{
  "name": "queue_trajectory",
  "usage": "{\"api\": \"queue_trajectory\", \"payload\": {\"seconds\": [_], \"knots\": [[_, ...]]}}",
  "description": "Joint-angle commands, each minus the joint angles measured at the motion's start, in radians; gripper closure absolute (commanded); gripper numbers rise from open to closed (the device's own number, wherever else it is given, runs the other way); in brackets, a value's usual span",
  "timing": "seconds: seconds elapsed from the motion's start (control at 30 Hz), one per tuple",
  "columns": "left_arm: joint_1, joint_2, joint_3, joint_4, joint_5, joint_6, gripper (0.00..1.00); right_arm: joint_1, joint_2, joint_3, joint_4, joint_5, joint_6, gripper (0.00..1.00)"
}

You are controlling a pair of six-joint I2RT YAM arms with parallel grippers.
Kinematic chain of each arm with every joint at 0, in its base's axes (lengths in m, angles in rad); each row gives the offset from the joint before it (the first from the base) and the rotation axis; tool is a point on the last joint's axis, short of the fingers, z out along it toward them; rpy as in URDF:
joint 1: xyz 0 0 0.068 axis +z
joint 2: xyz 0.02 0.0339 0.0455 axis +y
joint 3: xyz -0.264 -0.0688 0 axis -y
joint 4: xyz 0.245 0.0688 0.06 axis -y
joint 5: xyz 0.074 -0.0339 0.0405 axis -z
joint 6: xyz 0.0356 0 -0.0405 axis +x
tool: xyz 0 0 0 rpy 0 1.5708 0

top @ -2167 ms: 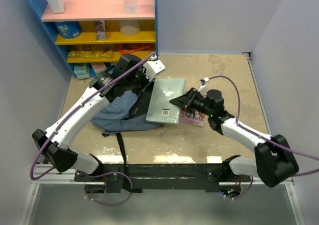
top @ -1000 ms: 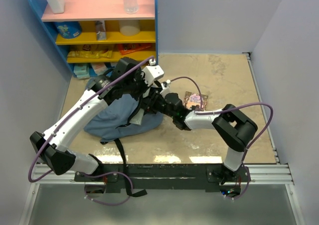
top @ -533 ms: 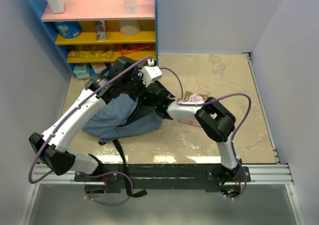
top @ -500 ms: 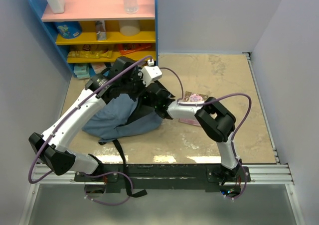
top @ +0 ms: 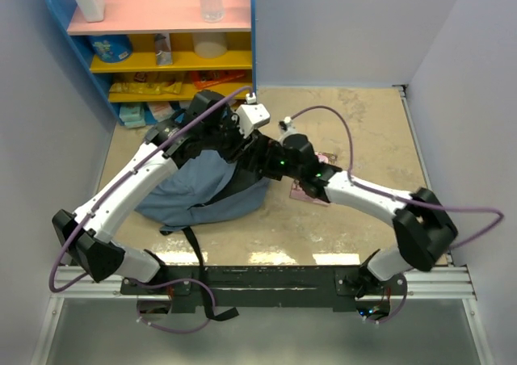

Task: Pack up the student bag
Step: Place the book in the student bag.

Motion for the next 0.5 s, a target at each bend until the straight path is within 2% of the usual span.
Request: {"api": "queue_trajectory", "payload": {"seconds": [0.0,0.03,0.07,0.17,0.33,0.47], "knots": [[0.002,0.022,0.02,0.04,0.009,-0.018,0.4,-0.026,-0.239,-0.062,-0.288,0.112,-0.128,0.01],[0.001,0.026,0.028,0.037,0.017,-0.019,0.13,-0.053,-0.282,-0.136,-0.302,0.126,-0.121,0.01],[0.001,0.026,0.034,0.042,0.029,-0.022,0.0,-0.143,-0.369,-0.18,-0.314,0.126,-0.11,0.01],[-0.009,0.057,0.089,0.054,0.105,-0.027,0.0,-0.321,-0.469,-0.272,-0.35,0.126,-0.134,0.02],[-0.074,0.223,0.213,0.105,0.251,-0.07,0.0,-0.459,-0.414,-0.208,-0.449,0.165,-0.231,0.02],[-0.104,0.33,0.101,0.308,0.36,-0.168,0.0,-0.547,-0.391,-0.227,-0.439,0.151,-0.239,0.03]]}}
